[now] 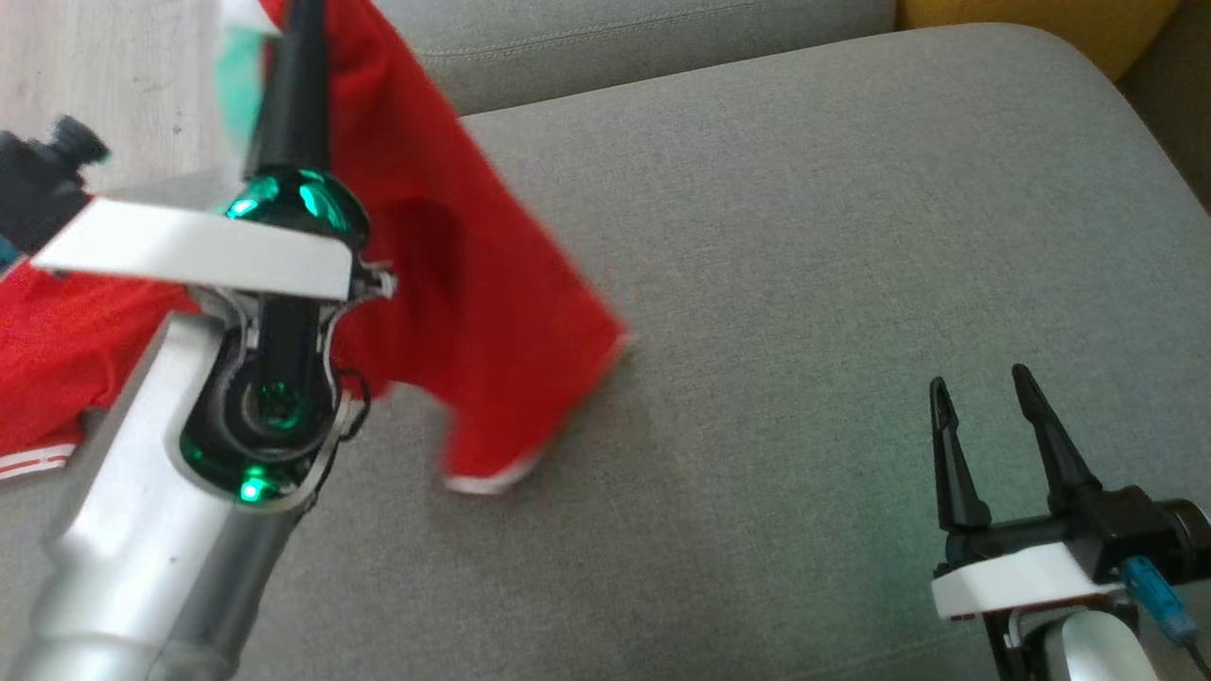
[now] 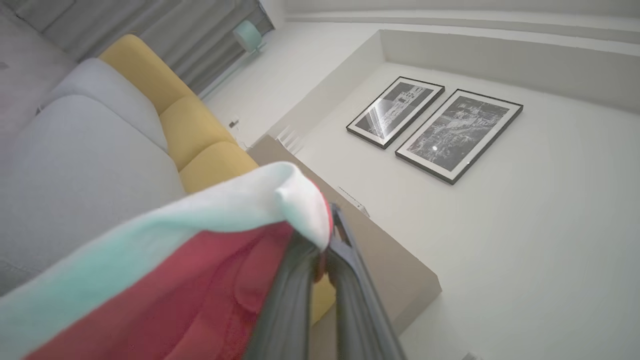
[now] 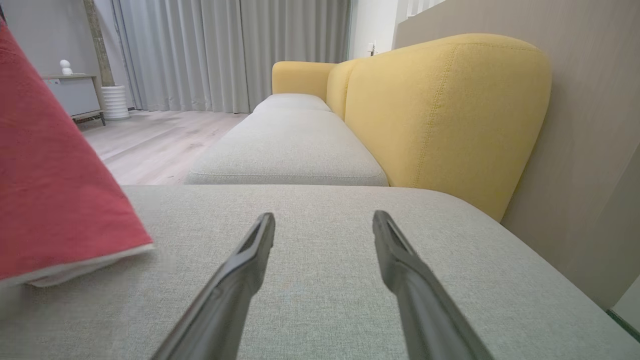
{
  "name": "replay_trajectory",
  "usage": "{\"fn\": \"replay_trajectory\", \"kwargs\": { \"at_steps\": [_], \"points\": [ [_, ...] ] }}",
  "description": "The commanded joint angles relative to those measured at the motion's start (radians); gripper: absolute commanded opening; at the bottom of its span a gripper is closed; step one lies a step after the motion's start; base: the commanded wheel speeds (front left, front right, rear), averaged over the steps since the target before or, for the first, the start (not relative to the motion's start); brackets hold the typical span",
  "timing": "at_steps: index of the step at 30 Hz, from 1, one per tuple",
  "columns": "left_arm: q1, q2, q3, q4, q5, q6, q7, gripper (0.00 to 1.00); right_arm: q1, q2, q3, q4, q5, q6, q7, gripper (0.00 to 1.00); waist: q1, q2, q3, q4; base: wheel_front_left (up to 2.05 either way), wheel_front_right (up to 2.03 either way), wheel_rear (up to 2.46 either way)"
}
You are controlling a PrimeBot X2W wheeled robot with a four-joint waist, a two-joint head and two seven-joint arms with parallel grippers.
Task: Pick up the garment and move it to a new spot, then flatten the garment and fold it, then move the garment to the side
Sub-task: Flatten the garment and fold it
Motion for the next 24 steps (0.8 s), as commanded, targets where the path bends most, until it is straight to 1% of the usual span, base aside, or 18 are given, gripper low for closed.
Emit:
{"fn": "replay_trajectory", "kwargs": {
  "at_steps": [1,3,6,9,12,13,16,18,21,24],
  "points": [
    [-0.057,0.033,0.051,-0.037,0.023,0.017,-0.015,0.00,-0.014,-0.006,0.025,-0.028,0.007,0.008,-0.011,1.00,0.0000,0.0000,0.000,-0.001,0.00,0.00,0.00],
    [-0.077,0.047,0.051,-0.032,0.075,0.054,-0.033,0.00,-0.013,-0.006,0.025,-0.027,0.009,0.008,-0.011,1.00,0.0000,0.0000,0.001,-0.002,0.00,0.00,0.00],
    [-0.112,0.046,0.053,0.009,0.141,0.102,-0.072,0.00,-0.016,-0.006,0.028,-0.024,0.009,0.008,-0.011,1.00,0.0000,0.0000,0.004,-0.003,0.00,0.00,0.00],
    [-0.139,0.023,0.055,0.063,0.203,0.148,-0.125,0.00,-0.026,-0.006,0.035,-0.019,0.008,0.008,-0.011,1.00,0.0000,0.0000,0.006,-0.009,0.00,0.00,0.00],
    [-0.133,-0.036,0.053,0.100,0.252,0.184,-0.164,0.00,-0.037,-0.006,0.042,-0.017,0.008,0.008,-0.011,1.00,0.0000,0.0000,0.010,-0.020,0.00,0.00,0.00],
    [-0.122,-0.064,0.052,0.110,0.265,0.194,-0.172,0.00,-0.041,-0.006,0.044,-0.017,0.009,0.008,-0.011,1.00,0.0000,0.0000,0.014,-0.024,0.00,0.00,0.00],
    [-0.067,-0.164,0.016,0.139,0.295,0.197,-0.183,0.00,-0.050,-0.006,0.049,-0.016,0.013,0.008,-0.011,1.00,0.0000,0.0000,0.022,-0.035,0.00,0.00,0.00],
    [-0.024,-0.219,-0.032,0.162,0.309,0.185,-0.185,0.00,-0.054,-0.006,0.053,-0.015,0.016,0.008,-0.011,1.00,0.0000,0.0000,0.028,-0.042,0.00,0.00,0.00],
    [0.029,-0.260,-0.114,0.203,0.301,0.168,-0.186,0.00,-0.057,-0.006,0.059,-0.010,0.019,0.008,-0.011,1.00,0.0000,0.0000,0.033,-0.053,0.00,0.00,0.00],
    [0.056,-0.271,-0.198,0.246,0.282,0.162,-0.187,0.00,-0.065,-0.006,0.070,-0.006,0.019,0.008,-0.011,1.00,0.0000,0.0000,0.040,-0.068,0.00,0.00,0.00]
  ]
}}
